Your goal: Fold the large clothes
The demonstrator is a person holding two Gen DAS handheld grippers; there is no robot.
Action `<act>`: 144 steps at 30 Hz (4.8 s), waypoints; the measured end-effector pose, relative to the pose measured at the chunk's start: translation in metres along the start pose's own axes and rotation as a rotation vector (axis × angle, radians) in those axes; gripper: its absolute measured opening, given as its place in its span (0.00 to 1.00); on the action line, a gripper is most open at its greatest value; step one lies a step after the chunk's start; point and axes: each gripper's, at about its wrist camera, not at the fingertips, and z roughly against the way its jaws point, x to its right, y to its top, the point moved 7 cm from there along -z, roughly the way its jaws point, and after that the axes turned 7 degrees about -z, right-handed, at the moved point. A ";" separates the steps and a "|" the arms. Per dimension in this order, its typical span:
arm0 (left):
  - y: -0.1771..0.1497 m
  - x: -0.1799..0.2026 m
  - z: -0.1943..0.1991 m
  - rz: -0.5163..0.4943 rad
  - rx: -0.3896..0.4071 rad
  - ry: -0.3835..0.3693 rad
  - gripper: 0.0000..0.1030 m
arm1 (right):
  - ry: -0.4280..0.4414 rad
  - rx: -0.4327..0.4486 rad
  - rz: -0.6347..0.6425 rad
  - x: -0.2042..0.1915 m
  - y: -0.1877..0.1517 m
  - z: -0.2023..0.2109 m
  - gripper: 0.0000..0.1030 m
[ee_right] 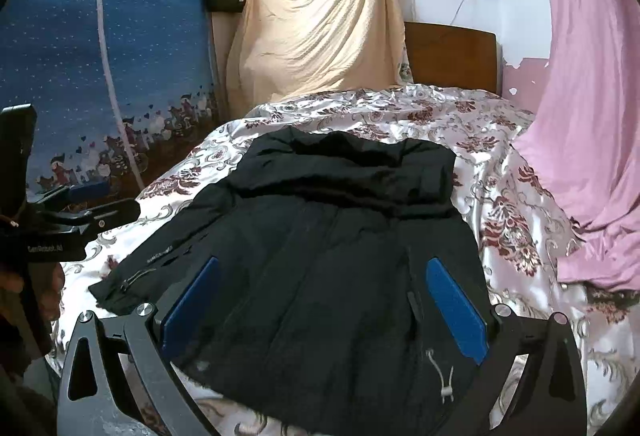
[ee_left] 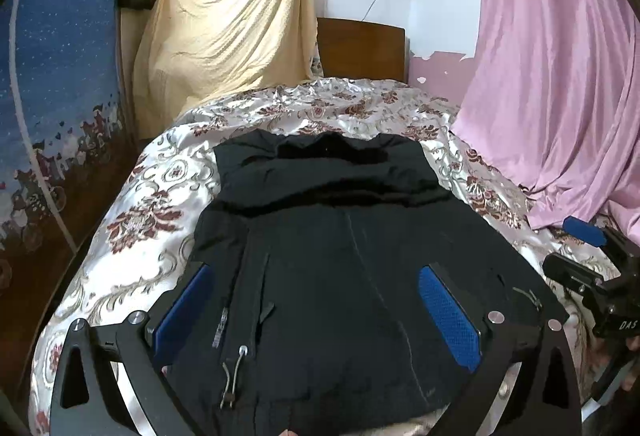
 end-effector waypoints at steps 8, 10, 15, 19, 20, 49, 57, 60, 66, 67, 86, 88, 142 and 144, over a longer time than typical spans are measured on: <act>-0.047 -0.008 0.003 -0.022 -0.058 -0.025 1.00 | -0.030 -0.065 0.019 0.000 -0.034 0.005 0.98; -0.057 -0.009 0.002 -0.038 -0.076 -0.030 1.00 | -0.033 -0.089 0.027 0.000 -0.044 0.003 0.98; -0.084 -0.010 0.002 -0.116 -0.119 -0.029 1.00 | -0.058 -0.144 0.072 -0.004 -0.066 -0.001 0.98; -0.103 -0.014 -0.001 -0.184 -0.165 -0.015 1.00 | -0.112 -0.203 0.108 0.003 -0.083 -0.006 0.98; -0.108 -0.014 -0.004 -0.198 -0.182 -0.010 1.00 | -0.126 -0.216 0.109 0.005 -0.086 -0.008 0.98; -0.126 -0.029 -0.040 -0.352 -0.299 0.175 1.00 | -0.210 -0.434 0.174 0.035 -0.129 -0.028 0.98; -0.121 -0.041 -0.045 -0.310 -0.297 0.191 1.00 | -0.226 -0.548 0.350 0.038 -0.116 -0.038 0.98; -0.119 -0.040 -0.044 -0.318 -0.275 0.207 1.00 | -0.250 -0.557 0.424 0.036 -0.112 -0.046 0.98; -0.109 -0.034 -0.039 -0.366 -0.231 0.203 0.84 | -0.324 -0.545 0.490 0.040 -0.103 -0.054 0.98; -0.107 -0.033 -0.038 -0.369 -0.223 0.193 0.80 | -0.334 -0.537 0.495 0.041 -0.101 -0.054 0.98; -0.107 -0.019 -0.030 -0.316 -0.195 0.035 0.10 | -0.213 -0.406 0.519 0.020 -0.108 -0.038 0.12; -0.102 -0.023 -0.024 -0.281 -0.174 0.026 0.09 | -0.189 -0.348 0.409 0.025 -0.094 -0.028 0.11; 0.092 -0.063 -0.003 -0.212 0.159 0.071 0.08 | -0.226 0.204 0.057 0.022 0.095 0.008 0.07; 0.106 -0.065 -0.016 -0.215 0.171 0.078 0.07 | -0.237 0.214 0.065 0.023 0.108 -0.007 0.07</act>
